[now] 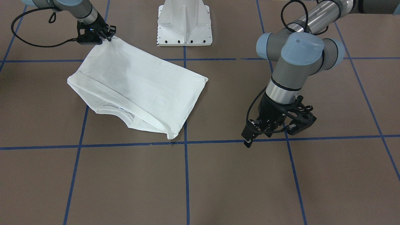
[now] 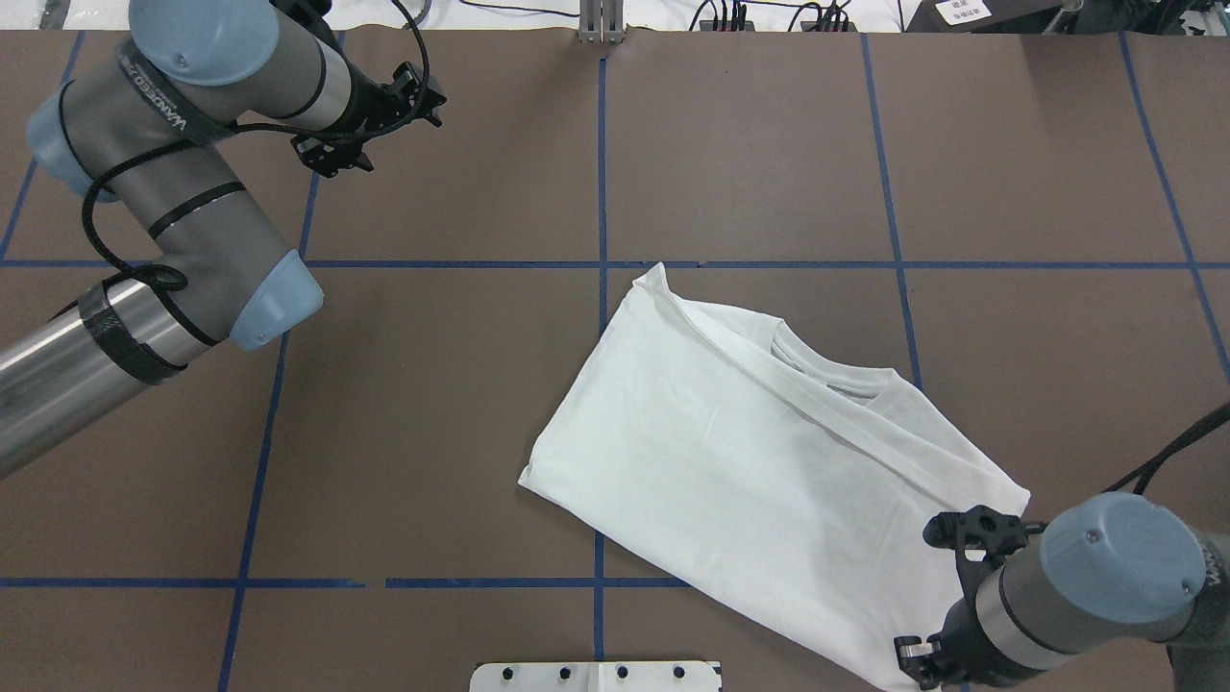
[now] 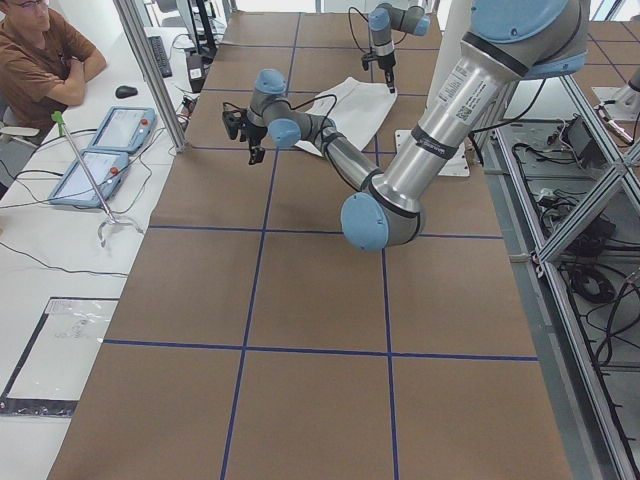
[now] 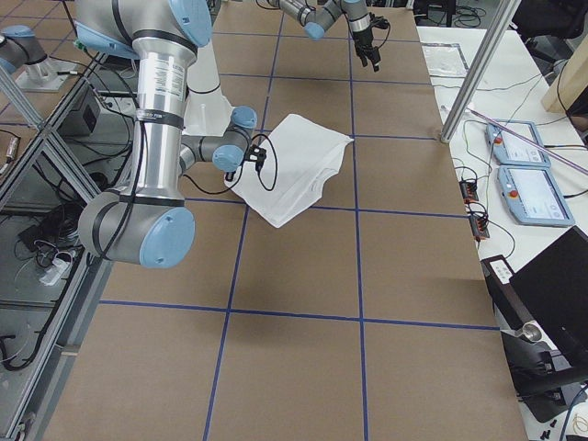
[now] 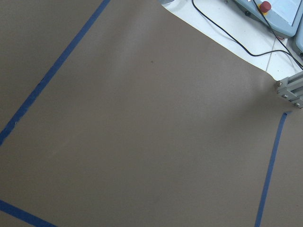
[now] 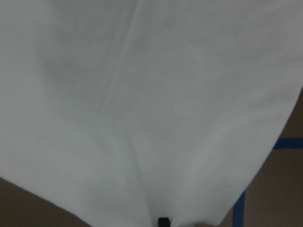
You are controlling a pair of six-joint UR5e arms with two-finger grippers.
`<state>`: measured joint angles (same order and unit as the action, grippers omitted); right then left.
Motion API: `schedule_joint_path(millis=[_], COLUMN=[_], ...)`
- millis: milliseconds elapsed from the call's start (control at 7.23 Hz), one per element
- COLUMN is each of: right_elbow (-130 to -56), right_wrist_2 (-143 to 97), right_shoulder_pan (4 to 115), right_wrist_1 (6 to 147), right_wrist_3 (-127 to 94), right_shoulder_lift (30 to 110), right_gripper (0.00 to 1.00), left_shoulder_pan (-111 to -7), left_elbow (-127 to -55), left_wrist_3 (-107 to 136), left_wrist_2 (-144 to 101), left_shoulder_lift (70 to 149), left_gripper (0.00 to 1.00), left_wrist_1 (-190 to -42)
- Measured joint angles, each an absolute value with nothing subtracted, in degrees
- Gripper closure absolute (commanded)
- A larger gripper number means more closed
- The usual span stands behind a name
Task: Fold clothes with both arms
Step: 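Release the shirt with the right gripper and raise it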
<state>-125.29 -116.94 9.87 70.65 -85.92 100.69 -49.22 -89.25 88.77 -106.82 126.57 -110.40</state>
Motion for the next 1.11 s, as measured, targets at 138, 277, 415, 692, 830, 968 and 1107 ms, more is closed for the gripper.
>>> schedule_joint_path(millis=[138, 277, 415, 692, 830, 968, 1107], right_elbow=[-125.9, -126.4, -126.6, -127.1, -127.9, -128.4, -128.4], right_wrist_2=[-116.9, -116.9, -116.9, -117.0, -117.1, -117.2, -117.1], right_shoulder_pan=[6.2, 4.3, 3.5, 5.7, 9.2, 14.6, 20.8], right_wrist_1=[70.5, 70.3, 70.2, 70.1, 70.0, 70.0, 70.0], right_wrist_3=[-88.4, -89.6, -90.6, -92.3, -92.5, -92.6, -92.6], right_shoulder_lift=[100.8, 100.9, 100.8, 99.9, 99.5, 97.7, 94.5], right_gripper=[0.01, 0.00, 0.00, 0.00, 0.00, 0.00, 0.00], left_shoulder_pan=[-49.2, -49.2, -49.1, -48.9, -48.9, -48.4, -46.6], left_elbow=[-89.9, -90.7, -91.2, -91.4, -91.4, -91.5, -92.1], left_wrist_3=[88.8, 88.8, 88.7, 88.5, 88.4, 88.4, 88.7], left_wrist_2=[-106.4, -106.2, -106.2, -106.6, -107.3, -109.3, -111.5], left_shoulder_lift=[126.5, 126.5, 126.4, 126.4, 126.3, 126.3, 126.1], left_gripper=[0.01, 0.01, 0.01, 0.01, 0.01, 0.01, 0.01], left_wrist_1=[-110.4, -110.4, -110.4, -110.6, -110.8, -111.0, -110.9])
